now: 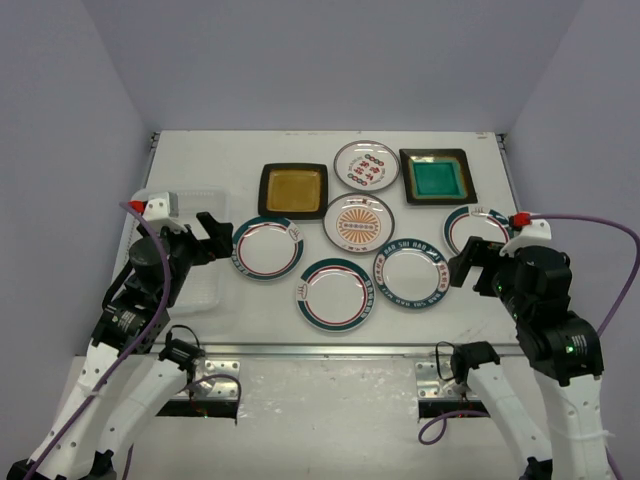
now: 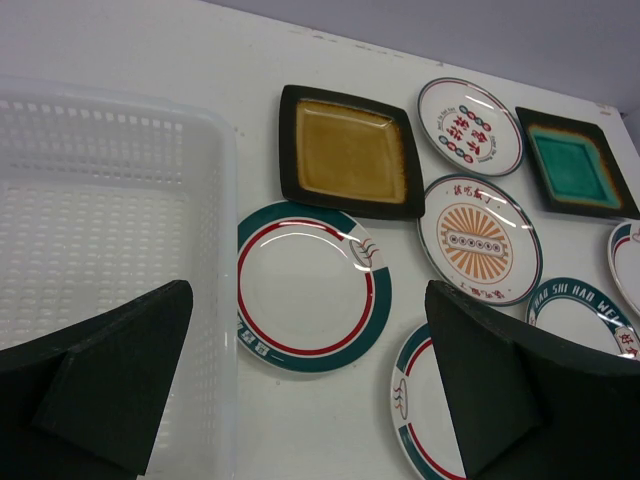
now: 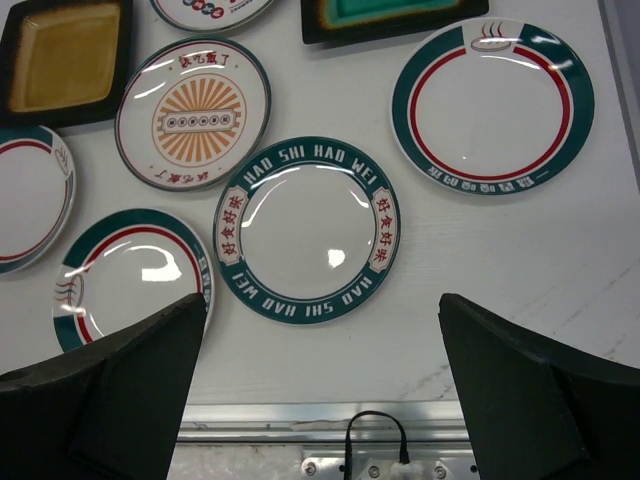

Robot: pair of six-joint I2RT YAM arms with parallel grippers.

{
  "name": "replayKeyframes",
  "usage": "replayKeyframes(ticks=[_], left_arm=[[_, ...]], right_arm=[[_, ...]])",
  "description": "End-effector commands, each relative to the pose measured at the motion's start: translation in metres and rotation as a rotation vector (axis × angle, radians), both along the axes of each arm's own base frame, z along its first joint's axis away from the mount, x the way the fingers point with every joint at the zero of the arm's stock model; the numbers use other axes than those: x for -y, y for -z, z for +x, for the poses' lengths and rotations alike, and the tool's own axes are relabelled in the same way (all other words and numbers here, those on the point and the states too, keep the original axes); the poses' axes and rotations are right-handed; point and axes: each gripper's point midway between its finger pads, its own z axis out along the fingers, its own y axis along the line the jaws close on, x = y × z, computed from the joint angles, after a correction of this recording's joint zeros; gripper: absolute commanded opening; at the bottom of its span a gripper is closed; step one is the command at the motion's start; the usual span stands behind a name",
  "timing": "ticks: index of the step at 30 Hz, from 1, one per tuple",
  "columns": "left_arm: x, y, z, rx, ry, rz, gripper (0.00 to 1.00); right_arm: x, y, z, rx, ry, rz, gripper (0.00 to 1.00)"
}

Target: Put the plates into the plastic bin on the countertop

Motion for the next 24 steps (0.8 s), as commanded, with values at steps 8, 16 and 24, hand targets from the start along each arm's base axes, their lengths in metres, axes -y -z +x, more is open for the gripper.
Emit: replayKeyframes(ticks=[8,16,24], left_arm=[[0.005,-0.011,0.002,0.046,0.019,-0.016,1.00],[0.006,-0.007,0.005,0.029,0.022,-0.011,1.00],[0.009,-0.006,0.004,0.034,0.036,-0.015,1.00]], right_arm=[[-0.028,-0.023,0.029,0.226,0.007,0.275,0.99],[-0.062,0.037,0.121,0.148,0.220,0.793,0.99],[-0.046,0.079,0.214,0.180,0.558,0.850,0.99]])
